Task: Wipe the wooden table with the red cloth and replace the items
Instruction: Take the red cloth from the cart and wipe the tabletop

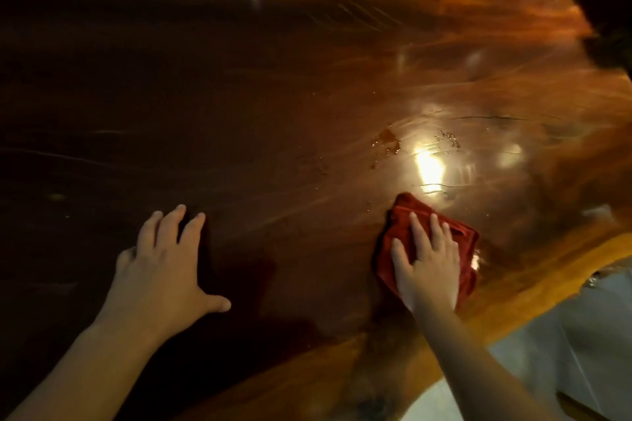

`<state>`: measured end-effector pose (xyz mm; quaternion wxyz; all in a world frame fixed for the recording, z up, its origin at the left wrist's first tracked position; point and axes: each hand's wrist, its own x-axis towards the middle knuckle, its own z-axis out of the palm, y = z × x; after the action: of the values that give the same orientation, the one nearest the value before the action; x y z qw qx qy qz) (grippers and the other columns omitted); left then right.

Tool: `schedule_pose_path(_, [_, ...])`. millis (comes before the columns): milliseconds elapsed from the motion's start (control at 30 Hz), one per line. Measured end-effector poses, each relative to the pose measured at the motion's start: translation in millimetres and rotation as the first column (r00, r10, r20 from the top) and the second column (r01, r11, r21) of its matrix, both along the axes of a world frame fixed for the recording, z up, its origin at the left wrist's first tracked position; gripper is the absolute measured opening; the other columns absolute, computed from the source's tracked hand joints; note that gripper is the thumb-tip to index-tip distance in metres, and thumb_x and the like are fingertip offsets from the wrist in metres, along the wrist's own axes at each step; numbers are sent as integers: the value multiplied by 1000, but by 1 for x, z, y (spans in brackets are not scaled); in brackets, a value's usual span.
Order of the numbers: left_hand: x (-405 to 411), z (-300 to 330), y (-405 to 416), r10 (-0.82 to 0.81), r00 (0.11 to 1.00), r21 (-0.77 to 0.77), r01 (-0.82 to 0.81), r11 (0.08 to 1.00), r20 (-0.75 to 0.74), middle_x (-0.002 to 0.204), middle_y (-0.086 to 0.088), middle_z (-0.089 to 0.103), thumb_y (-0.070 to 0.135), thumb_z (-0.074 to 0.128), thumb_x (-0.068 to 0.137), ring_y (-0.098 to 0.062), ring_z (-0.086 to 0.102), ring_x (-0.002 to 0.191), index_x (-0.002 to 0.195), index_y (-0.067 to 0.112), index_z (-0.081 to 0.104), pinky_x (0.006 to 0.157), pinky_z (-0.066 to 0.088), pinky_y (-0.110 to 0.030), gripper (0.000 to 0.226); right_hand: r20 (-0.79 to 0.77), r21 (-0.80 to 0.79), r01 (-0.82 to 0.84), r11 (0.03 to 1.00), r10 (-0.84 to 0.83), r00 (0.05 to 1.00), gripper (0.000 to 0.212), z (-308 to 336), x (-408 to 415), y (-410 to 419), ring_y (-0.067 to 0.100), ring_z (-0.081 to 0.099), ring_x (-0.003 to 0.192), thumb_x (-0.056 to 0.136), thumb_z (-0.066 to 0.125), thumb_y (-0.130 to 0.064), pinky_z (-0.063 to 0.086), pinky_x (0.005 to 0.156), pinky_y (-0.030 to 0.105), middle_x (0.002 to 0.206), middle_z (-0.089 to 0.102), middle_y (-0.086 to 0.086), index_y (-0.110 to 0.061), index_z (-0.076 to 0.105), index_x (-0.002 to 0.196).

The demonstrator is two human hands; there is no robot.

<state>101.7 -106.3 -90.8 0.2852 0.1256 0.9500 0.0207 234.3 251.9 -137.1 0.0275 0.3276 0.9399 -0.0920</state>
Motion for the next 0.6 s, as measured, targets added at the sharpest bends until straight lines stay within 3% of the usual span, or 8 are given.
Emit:
schedule_pose_path(200, [-13, 7, -36, 51, 998, 36, -50, 998, -36, 164, 2, -2, 81, 75, 43, -26, -3, 148, 153, 33, 0, 113, 22, -57, 142, 40, 15, -45, 999, 44, 998, 73, 1, -58, -88, 16, -4, 154, 92, 17, -74, -8, 122, 39, 171, 10, -3, -43, 18, 158])
schedule_pose_path(367, [-24, 14, -67, 122, 989, 19, -121, 992, -88, 164, -3, 3, 77, 78, 47, -29, 1, 148, 153, 29, 2, 112, 23, -57, 139, -2, -47, -297, 954, 297, 955, 71, 12, -101, -182, 17, -4, 154, 92, 31, -71, -13, 120, 36, 170, 13, -2, -44, 24, 157])
schedule_pose_path(500, [-28, 16, -89, 244, 969, 14, -244, 970, -45, 163, -7, 7, 74, 81, 45, -32, 5, 148, 152, 27, 3, 110, 28, -59, 141, -52, -143, -637, 758, 637, 769, 70, 12, -126, -264, 16, -5, 154, 90, 38, -69, -12, 121, 42, 169, 17, -2, -44, 30, 154])
schedule_pose_path(600, [-28, 13, -94, 211, 976, -9, -212, 977, -46, 162, -6, 9, 71, 81, 46, -32, 8, 147, 152, 28, 3, 108, 31, -59, 139, -44, -203, -771, 603, 781, 622, 68, 12, -135, -284, 14, -10, 153, 92, 34, -70, -17, 118, 42, 170, 12, -2, -44, 27, 155])
